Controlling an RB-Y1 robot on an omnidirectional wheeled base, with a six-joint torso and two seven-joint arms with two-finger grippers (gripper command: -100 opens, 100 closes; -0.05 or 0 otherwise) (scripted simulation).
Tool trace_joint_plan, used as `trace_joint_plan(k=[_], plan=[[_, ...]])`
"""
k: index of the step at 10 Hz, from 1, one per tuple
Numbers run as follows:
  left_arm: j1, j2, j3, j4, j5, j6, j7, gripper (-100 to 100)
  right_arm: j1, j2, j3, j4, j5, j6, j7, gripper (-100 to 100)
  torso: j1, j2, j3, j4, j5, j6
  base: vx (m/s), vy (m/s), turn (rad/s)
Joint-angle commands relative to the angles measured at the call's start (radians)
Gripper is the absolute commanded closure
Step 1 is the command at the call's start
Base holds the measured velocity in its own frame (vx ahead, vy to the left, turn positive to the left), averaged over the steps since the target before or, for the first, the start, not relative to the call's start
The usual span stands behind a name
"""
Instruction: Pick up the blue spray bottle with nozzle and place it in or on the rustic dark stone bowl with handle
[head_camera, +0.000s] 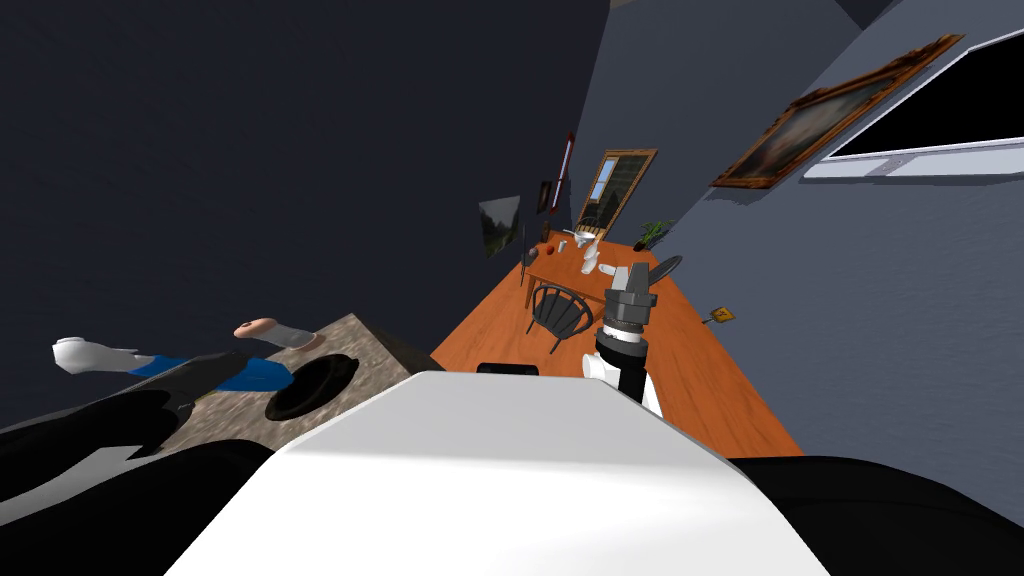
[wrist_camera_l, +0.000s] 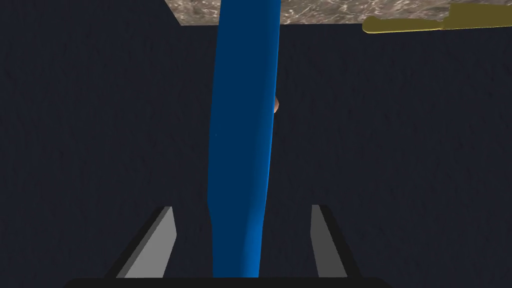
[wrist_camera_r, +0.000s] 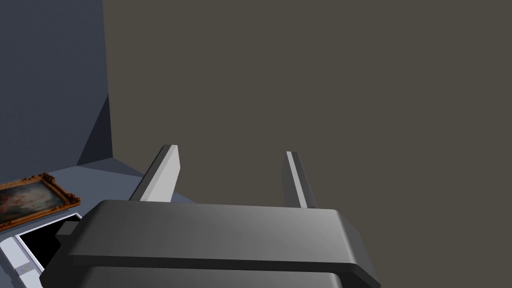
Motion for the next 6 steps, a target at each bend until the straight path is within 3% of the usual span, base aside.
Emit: trace_joint_plan(k=[1, 4, 5, 6], plan=[[0.000, 0.000, 0.000, 0.000, 0.000, 0.000, 0.000, -100, 0.000, 0.000, 0.000, 0.000, 0.000, 0.000, 0.000, 0, 0.000, 0.000, 0.000, 0.000, 0.000, 0.000, 0.000, 0.000, 0.000], [0.000, 0.000, 0.000, 0.000, 0.000, 0.000, 0.000, -100, 0.000, 0.000, 0.000, 0.000, 0.000, 0.000, 0.000, 0, 0.000, 0.001, 0.001, 0.000, 0.000, 0.000, 0.000, 0.000, 0.000], [0.000, 0.000, 0.000, 0.000, 0.000, 0.000, 0.000, 0, 0.000, 0.000, 0.000, 0.000, 0.000, 0.000, 0.000, 0, 0.000, 0.001, 0.001, 0.000, 0.000, 0.000, 0.000, 0.000, 0.000], [0.024, 0.026, 0.050, -0.003, 0.047, 0.019, 0.015, -100, 0.000, 0.000, 0.000, 0.000, 0.000, 0.000, 0.000, 0, 0.000, 0.001, 0.001, 0.000, 0.000, 0.000, -0.016, -0.003, -0.053]])
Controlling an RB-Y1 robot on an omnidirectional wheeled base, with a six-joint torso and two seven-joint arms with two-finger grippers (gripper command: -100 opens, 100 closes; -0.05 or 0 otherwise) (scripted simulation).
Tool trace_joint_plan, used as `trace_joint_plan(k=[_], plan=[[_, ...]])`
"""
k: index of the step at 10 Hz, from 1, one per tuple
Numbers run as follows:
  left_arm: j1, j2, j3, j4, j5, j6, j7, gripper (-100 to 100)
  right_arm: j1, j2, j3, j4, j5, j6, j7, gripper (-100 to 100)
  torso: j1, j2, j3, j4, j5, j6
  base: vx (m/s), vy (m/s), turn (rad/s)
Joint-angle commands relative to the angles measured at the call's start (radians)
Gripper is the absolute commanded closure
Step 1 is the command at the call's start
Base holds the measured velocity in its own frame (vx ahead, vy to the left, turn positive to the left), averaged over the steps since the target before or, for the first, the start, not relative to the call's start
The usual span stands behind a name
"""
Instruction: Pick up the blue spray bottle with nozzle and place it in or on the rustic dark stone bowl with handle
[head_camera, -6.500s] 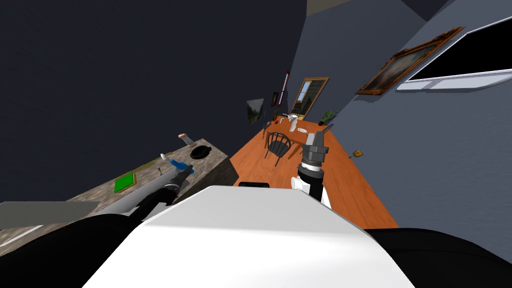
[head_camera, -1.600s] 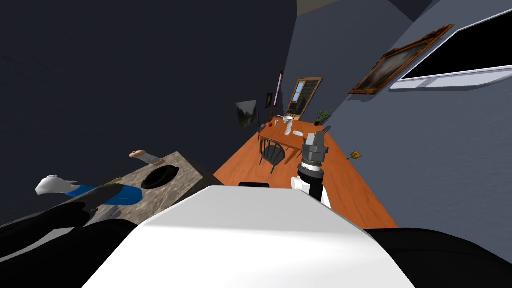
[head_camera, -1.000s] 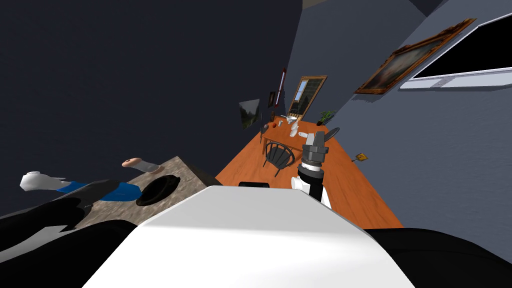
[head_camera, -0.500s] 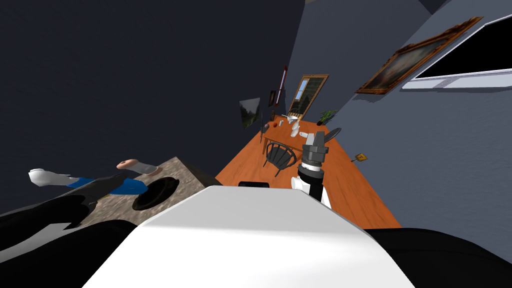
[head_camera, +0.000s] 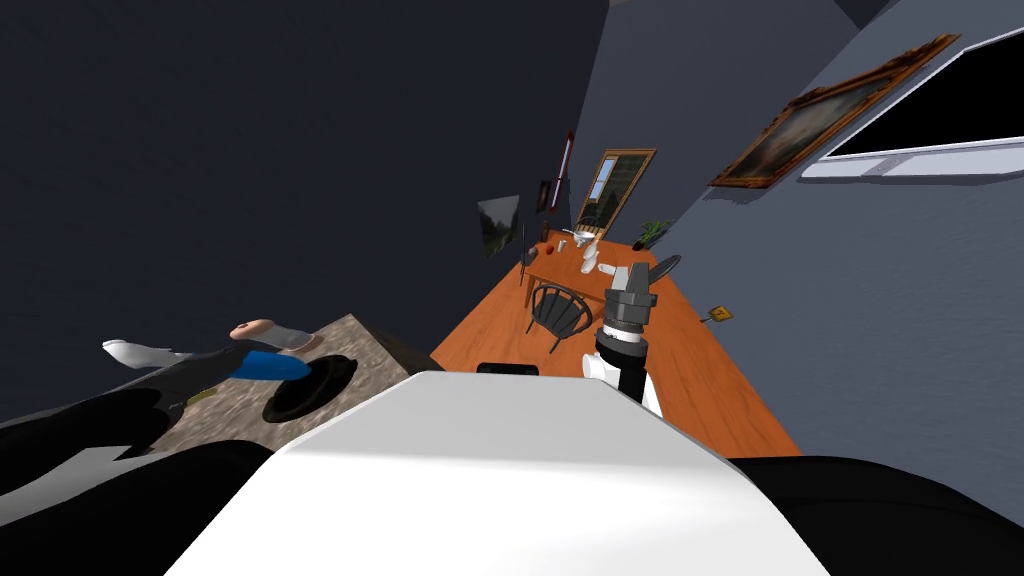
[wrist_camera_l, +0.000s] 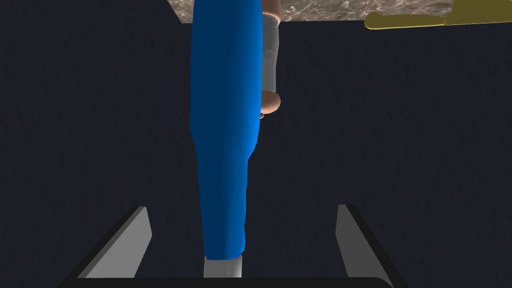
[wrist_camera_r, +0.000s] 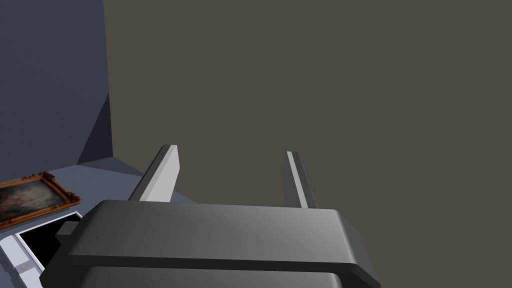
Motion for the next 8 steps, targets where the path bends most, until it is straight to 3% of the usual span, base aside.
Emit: trace_joint_plan(k=[1, 8], plan=[[0.025, 0.022, 0.049, -0.003, 0.046, 0.017, 0.015, -100, 0.000, 0.000, 0.000, 0.000, 0.000, 0.000, 0.000, 0, 0.000, 0.000, 0.000, 0.000, 0.000, 0.000, -0.030, -0.004, -0.072], [0.108, 0.112, 0.226, -0.015, 0.211, 0.085, 0.068, -100, 0.000, 0.000, 0.000, 0.000, 0.000, 0.000, 0.000, 0, 0.000, 0.001, 0.000, 0.000, 0.000, 0.000, -0.024, -0.003, -0.049]])
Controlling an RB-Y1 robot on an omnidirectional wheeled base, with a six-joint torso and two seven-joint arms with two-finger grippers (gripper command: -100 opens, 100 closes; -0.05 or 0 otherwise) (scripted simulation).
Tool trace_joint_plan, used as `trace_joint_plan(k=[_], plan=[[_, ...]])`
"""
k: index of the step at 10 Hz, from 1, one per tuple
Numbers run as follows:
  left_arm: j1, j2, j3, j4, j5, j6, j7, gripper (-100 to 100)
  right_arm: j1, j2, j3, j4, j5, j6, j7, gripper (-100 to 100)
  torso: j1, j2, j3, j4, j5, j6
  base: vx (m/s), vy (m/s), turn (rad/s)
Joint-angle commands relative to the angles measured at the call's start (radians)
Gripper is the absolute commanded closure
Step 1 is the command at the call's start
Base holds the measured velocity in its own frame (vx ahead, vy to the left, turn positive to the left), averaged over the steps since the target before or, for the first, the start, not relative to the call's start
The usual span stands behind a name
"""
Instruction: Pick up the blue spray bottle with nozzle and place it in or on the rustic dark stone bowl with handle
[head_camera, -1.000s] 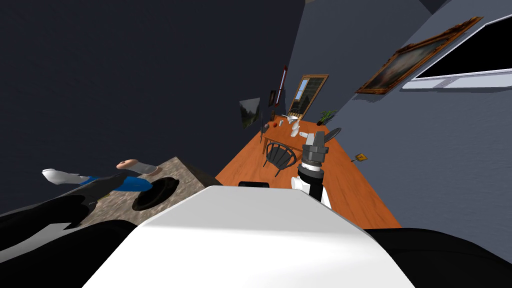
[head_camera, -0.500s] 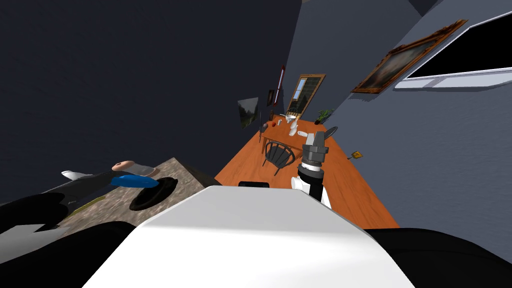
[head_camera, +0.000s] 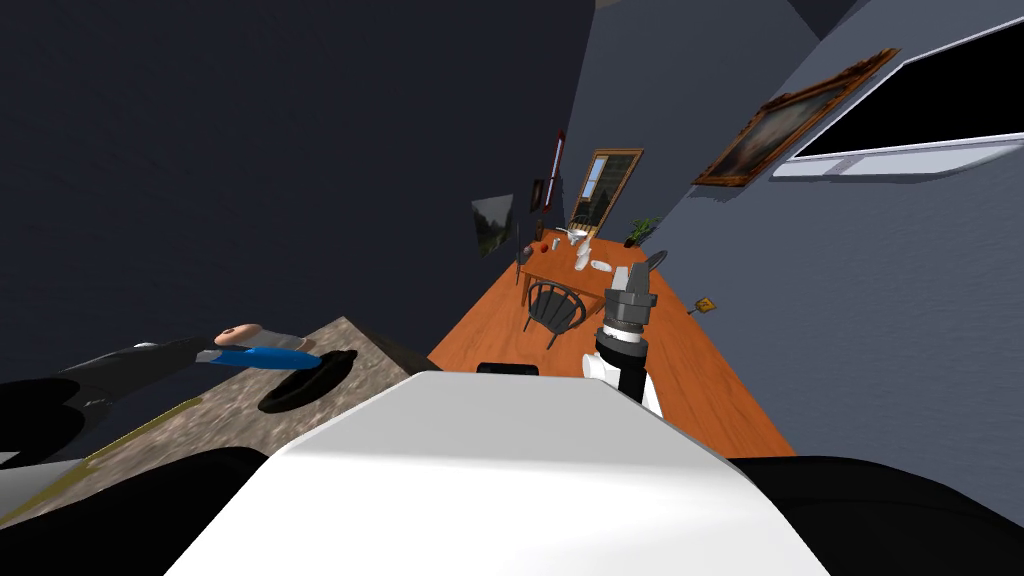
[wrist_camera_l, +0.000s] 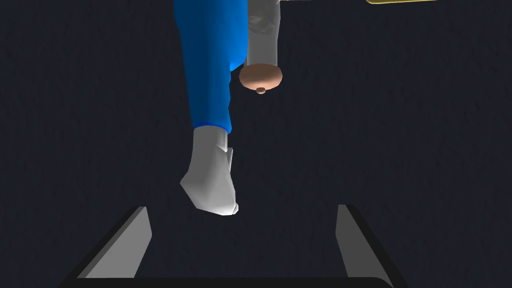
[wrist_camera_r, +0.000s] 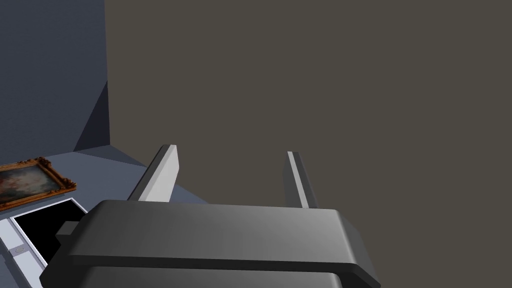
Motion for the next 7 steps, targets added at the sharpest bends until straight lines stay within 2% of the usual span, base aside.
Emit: trace_joint_plan(k=[1, 2, 7], plan=[[0.000, 0.000, 0.000, 0.000, 0.000, 0.000, 0.000, -100, 0.000, 0.000, 0.000, 0.000, 0.000, 0.000, 0.000, 0, 0.000, 0.000, 0.000, 0.000, 0.000, 0.000, -0.011, 0.001, -0.009], [0.001, 0.001, 0.003, 0.000, 0.003, 0.002, 0.002, 0, 0.000, 0.000, 0.000, 0.000, 0.000, 0.000, 0.000, 0, 0.000, -0.001, 0.000, 0.000, 0.000, 0.000, 0.000, 0.000, 0.000], [0.001, 0.001, 0.003, 0.000, 0.003, 0.002, 0.002, 0, 0.000, 0.000, 0.000, 0.000, 0.000, 0.000, 0.000, 0, 0.000, -0.002, -0.001, 0.000, 0.000, 0.000, 0.000, 0.000, 0.000]])
